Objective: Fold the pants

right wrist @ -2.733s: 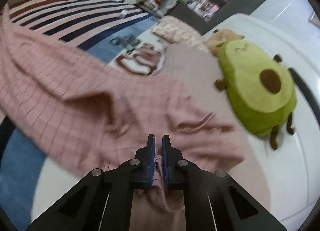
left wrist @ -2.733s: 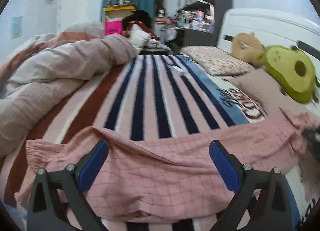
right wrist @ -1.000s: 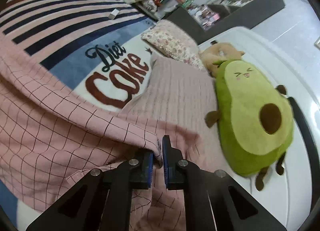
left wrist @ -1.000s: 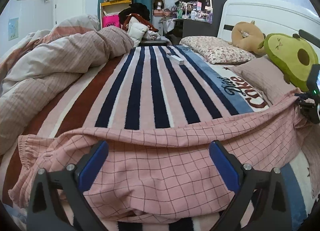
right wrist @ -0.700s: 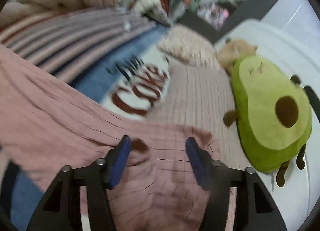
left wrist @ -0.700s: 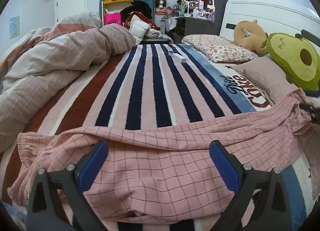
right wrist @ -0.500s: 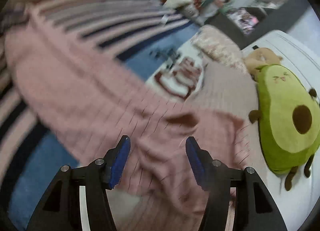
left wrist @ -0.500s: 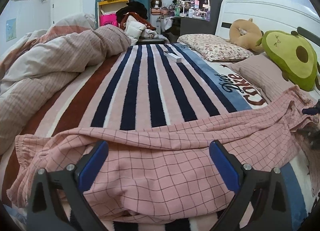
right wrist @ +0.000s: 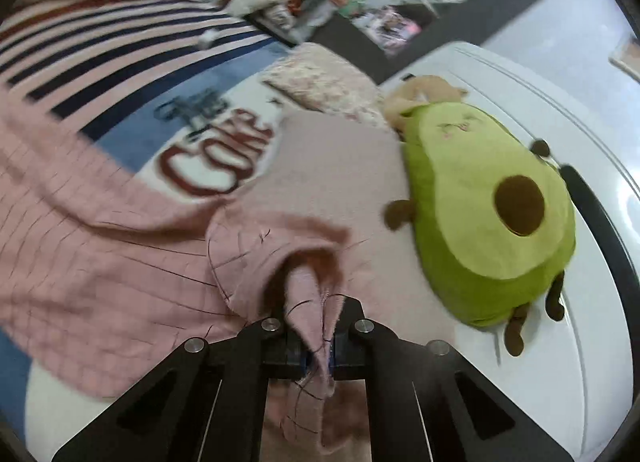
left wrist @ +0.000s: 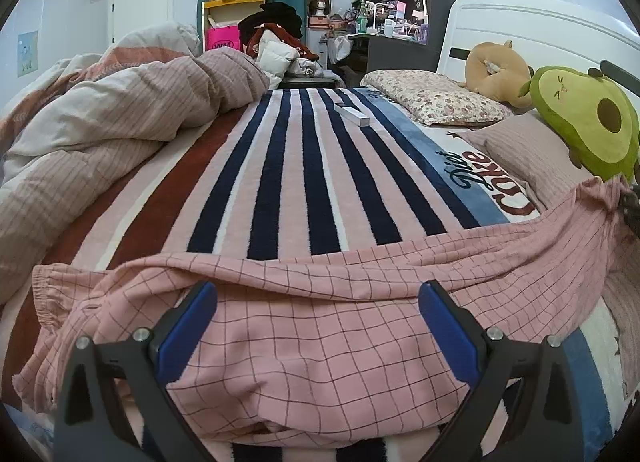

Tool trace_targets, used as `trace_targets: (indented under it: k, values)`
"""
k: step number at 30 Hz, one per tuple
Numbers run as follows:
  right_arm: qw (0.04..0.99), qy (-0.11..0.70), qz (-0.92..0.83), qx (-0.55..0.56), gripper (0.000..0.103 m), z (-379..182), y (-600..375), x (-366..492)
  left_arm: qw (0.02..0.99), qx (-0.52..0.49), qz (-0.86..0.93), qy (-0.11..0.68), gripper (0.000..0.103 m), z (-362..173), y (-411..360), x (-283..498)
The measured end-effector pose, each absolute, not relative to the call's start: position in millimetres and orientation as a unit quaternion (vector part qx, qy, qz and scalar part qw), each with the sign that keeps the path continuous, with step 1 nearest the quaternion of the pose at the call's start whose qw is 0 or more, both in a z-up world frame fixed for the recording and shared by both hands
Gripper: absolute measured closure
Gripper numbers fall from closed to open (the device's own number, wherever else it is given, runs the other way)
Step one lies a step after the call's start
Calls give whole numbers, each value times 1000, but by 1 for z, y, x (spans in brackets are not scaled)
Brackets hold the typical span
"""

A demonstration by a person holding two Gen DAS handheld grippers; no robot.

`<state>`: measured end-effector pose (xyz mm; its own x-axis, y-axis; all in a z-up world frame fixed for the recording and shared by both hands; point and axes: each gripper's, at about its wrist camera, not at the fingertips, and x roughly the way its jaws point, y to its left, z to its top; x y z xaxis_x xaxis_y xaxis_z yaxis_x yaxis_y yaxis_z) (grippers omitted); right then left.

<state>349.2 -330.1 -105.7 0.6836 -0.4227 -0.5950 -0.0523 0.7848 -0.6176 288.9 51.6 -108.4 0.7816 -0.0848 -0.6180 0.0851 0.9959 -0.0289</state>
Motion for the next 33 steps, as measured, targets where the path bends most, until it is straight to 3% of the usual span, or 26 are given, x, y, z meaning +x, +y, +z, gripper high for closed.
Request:
trace_targets:
  k: [3,5,7,9,13,23,33]
  values:
    - [870,389,-122,-278,103,-98,-347,363,944,1,-40,329,3,-109,55,290]
    - [873,395,-134,-254,97,-96,-359,371,943,1,-34,330,3,-109,57,291]
    - [874,409,-140,-222,69,-97,-372,380,943,-1,-23,331,3,-110,61,293]
    - [883,420,-142,-152,48,-94,-395,386,944,-7,-11,331,3,-110,66,293]
    - [893,420,-154,-55,48,-88,-429,382,944,-12,6,330,3,-109,72,294]
    - [927,328,-134,-122,46,-55,-368,343,953,-14,42,299,3,-74,93,276]
    - [948,295,98,-68,46,-57,-266,299,935,22,42,351,3,-40,113,265]
